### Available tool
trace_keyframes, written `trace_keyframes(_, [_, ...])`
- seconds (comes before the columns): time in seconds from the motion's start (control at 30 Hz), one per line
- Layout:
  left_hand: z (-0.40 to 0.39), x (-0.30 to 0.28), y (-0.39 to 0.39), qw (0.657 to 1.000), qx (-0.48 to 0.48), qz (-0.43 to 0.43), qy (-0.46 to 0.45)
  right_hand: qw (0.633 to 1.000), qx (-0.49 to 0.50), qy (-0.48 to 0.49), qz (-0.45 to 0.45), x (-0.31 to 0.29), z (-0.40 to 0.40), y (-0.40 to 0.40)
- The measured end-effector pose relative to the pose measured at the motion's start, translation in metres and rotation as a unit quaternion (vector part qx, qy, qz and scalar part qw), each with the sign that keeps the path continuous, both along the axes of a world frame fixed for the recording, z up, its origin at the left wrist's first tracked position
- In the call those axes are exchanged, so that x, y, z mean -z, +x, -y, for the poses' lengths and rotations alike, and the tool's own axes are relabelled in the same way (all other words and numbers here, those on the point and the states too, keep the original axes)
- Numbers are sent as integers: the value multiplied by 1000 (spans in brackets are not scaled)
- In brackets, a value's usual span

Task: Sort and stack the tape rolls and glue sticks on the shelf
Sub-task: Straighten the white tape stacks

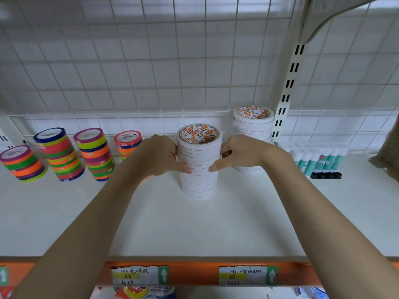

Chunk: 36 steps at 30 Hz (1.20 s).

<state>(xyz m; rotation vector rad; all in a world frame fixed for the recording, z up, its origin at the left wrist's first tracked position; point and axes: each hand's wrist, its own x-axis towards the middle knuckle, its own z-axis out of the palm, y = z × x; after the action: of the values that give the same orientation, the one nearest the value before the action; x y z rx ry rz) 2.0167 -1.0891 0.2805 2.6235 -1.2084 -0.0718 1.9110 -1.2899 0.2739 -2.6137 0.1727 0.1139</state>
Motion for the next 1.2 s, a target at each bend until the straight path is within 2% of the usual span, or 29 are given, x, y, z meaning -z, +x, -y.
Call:
trace_keyframes(0.13, [-3, 4, 0, 999, -8, -33, -15, 1000, 4, 0, -9, -3, -3, -1])
trace_keyframes(0.63, [-1, 8, -11, 999, -41, 1, -24, 999, 33, -31, 13, -2, -14, -6])
trace_keyframes(0.77, [-3, 11, -16, 998, -54, -1, -37, 999, 51, -18, -6, -1, -18, -11])
trace_keyframes(0.87, [-7, 19, -14, 997, -54, -40, -30, 995, 72, -45, -46, 8, -22, -17])
trace_keyframes(0.93, [-9, 27, -11, 994, -35, -96, -31, 993, 80, -64, -57, 16, -27, -23])
trace_keyframes(1.07, [-6, 39, -5, 981, -7, -190, -31, 993, 96, -46, -46, 33, -45, -34])
trace_keyframes(1.2, [0, 50, -5, 971, -7, -239, -28, 991, 127, -33, -25, 56, -54, -25])
